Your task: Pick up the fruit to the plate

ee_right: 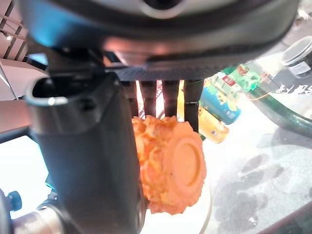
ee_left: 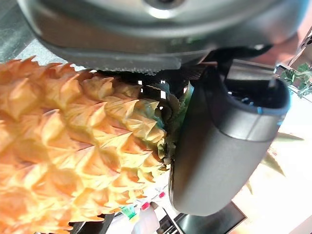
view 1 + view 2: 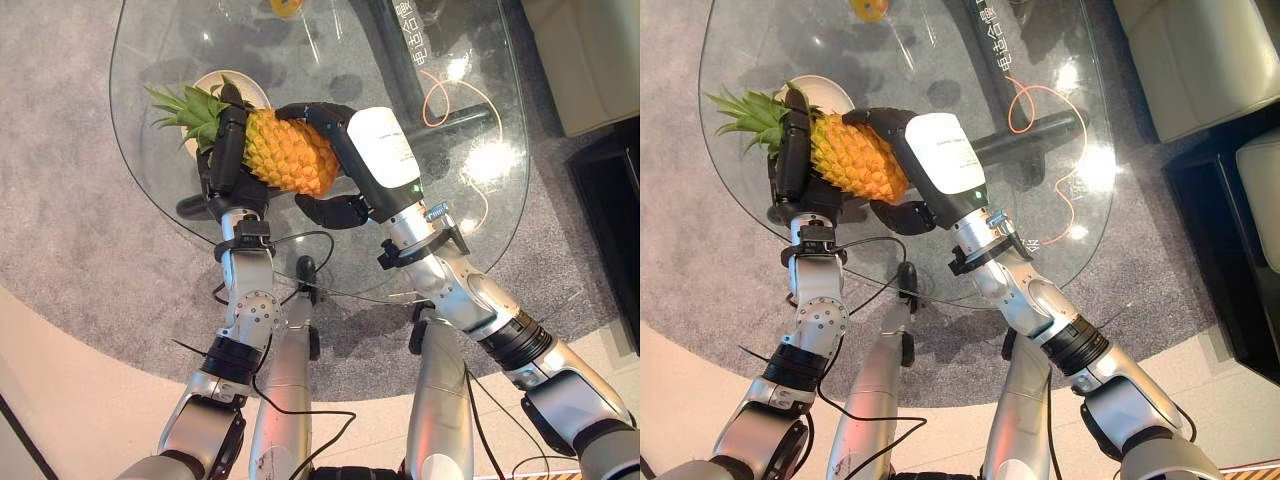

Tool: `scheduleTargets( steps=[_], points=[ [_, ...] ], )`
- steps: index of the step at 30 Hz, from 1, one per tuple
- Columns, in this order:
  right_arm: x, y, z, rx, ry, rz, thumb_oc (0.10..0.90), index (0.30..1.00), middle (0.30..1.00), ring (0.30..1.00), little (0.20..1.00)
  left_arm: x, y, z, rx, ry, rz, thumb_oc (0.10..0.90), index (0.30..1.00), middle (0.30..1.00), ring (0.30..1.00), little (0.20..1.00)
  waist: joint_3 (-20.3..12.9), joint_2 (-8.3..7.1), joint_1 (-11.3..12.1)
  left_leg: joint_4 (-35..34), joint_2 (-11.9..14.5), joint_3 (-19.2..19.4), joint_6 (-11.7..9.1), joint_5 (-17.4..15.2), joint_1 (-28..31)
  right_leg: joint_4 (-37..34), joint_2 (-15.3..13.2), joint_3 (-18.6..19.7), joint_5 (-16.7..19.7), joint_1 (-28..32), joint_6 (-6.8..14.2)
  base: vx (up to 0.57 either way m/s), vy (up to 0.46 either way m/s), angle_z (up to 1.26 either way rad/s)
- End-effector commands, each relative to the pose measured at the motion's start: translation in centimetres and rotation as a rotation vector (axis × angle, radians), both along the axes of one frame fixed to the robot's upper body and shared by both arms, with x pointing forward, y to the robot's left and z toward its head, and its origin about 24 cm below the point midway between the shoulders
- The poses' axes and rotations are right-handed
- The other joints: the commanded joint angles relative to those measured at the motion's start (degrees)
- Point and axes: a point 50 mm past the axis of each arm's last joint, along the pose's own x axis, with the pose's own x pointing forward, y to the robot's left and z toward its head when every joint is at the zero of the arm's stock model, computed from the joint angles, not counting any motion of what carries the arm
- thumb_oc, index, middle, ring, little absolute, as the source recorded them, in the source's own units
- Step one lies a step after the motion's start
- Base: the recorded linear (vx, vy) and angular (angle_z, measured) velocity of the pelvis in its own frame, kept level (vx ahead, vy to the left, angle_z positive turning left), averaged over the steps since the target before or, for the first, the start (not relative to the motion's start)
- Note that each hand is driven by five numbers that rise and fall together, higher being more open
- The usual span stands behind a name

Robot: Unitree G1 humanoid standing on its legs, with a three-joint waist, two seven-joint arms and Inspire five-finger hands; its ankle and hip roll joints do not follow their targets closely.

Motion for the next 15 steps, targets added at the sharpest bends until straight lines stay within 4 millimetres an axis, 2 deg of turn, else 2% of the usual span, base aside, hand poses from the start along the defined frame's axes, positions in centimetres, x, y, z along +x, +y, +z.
scheduleTargets(
  steps=[1,15],
  points=[
    [-3.5,3.2,5.9,0.122,-0.264,0.221,0.800,0.900,0.900,0.900,0.900,-2.5,-3.1,8.1,0.100,-0.456,-0.060,0.100,0.300,0.300,0.300,0.200,-1.24,-0.55,1.74,5.36,-0.95,0.28,1.94,-5.67,0.16,-9.75,0.19,-2.90,8.43,2.52,-0.45,0.00,0.000,0.00],
    [-3.5,3.0,5.9,0.145,-0.266,0.210,0.800,0.900,0.900,0.900,0.900,-2.5,-2.1,7.8,0.057,-0.397,0.047,0.100,0.300,0.300,0.300,0.200,-1.24,-0.49,1.75,5.35,-0.89,0.19,1.84,-5.66,0.37,-9.36,0.30,-2.82,8.02,2.69,-0.59,0.00,0.000,0.00]
  ],
)
